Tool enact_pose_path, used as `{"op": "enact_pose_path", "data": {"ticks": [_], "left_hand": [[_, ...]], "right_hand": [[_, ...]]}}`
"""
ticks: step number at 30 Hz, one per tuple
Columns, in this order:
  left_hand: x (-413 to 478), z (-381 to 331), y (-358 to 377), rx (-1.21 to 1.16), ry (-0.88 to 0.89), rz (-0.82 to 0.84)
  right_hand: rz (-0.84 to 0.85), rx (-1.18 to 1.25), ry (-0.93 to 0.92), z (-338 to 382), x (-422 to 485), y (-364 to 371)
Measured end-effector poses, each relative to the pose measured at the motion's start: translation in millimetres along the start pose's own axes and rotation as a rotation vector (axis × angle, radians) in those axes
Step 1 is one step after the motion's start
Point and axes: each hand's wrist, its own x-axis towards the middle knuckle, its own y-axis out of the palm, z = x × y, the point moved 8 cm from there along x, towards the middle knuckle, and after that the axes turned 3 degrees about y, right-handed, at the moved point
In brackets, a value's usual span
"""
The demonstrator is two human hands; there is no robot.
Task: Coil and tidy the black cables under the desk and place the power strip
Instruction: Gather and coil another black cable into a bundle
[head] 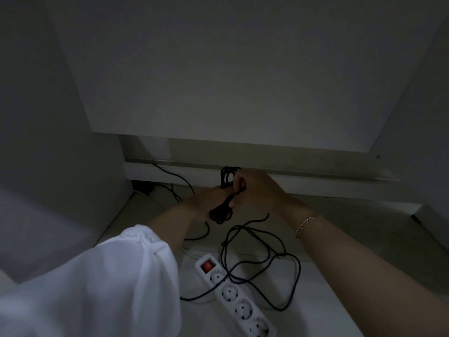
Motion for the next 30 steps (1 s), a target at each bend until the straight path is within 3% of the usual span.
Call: {"op": "enact_pose_path", "data": {"ticks": [5,9,17,22,26,30], "left_hand": [[5.3,-1.7,-10.0,-0.173,-0.032,-0.121],[0.0,3.4,-16.8,-0.294,-0.119,-0.065],[-11.3,2.7,31.6,-0.58,-0.224,0.243],[-5.9,-2.2,44.3,-0.706,-0.21,0.321],[-7.8,-3.7,44.8,-0.596,-0.192,0.317],[-7.3,-8.4,28.0,-0.558,-0.123,0.137]], "right_hand": [[-0.012,0.18,0.027,11.8,6.2,-20.2],[-0.027,0.373,0.094,3.1,4.8,-30.7],[-0.472,0.145,0.029,-2.9,-1.3,-64.5],[-0.602,0.047,0.121,-6.6,-14.5,-72.3],[-0.59,0.039,0.151,-10.2,-13.0,-71.2],[-0.47,0.17,0.051,-5.7,-2.8,-61.6]]}}
